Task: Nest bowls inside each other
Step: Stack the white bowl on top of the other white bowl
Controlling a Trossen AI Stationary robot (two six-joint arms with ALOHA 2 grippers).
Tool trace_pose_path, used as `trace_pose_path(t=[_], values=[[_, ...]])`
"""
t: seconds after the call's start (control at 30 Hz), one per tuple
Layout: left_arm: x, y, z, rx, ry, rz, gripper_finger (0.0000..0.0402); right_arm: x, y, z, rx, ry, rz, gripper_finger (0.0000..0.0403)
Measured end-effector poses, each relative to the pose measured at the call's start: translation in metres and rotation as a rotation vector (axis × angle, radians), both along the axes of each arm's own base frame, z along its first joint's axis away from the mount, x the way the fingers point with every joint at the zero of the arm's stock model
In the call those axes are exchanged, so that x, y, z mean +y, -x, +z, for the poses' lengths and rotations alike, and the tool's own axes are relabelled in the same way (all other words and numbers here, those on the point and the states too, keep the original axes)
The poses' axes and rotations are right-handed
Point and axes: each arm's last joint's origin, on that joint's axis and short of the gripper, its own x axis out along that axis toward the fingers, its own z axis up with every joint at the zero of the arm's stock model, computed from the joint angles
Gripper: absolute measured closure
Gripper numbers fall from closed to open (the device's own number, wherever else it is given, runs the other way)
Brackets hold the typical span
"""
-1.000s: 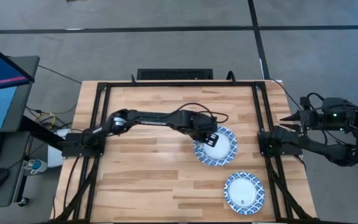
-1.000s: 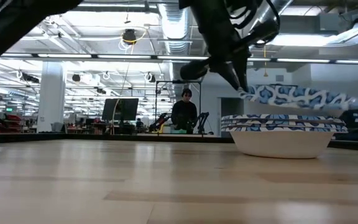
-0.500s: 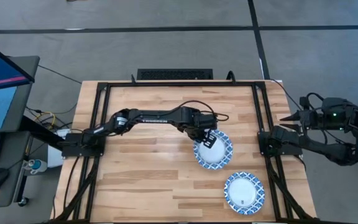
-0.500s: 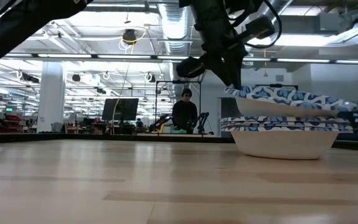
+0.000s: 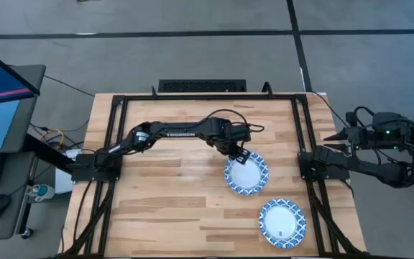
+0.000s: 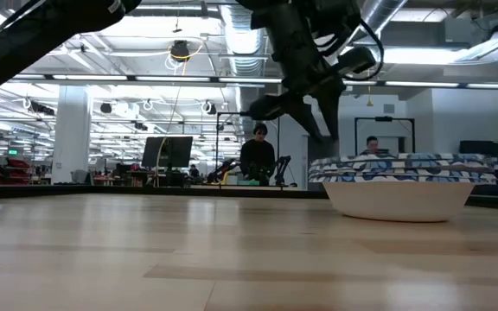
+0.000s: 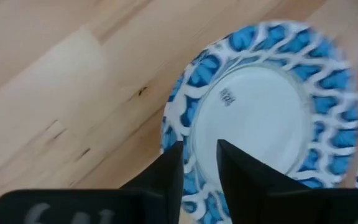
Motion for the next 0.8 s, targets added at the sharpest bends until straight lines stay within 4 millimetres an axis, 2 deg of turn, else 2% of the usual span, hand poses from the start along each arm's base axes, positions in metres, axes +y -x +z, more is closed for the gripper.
trace_pose_path(t=[0.2,0.37,0.5,0.6,0.67,0.8], values=[[0.001,0.0,0.003,-0.008,-0.016,-0.016,0.0295,0.0,0.0,0.0,0.0,0.0,0.0,0.03],[0.001,0.001,0.027,-0.098,-0.02,-0.011,0.0294,0.001,0.0,0.0,-0.011,-0.026,0.038,0.03],[-0.013,0.001,0.039,-0.157,0.002,-0.037,0.0294,0.003,-0.001,0.0,-0.025,-0.061,0.088,0.03],[-0.027,0.0,0.06,-0.275,-0.015,-0.06,0.0294,0.003,-0.001,0.0,-0.028,-0.068,0.098,0.03],[-0.037,0.002,0.081,-0.378,-0.058,-0.094,0.0294,0.004,-0.001,0.001,-0.029,-0.074,0.099,0.03],[-0.061,0.01,0.113,-0.505,-0.236,-0.166,0.0294,0.004,-0.001,0.001,-0.036,-0.124,0.059,0.03]])
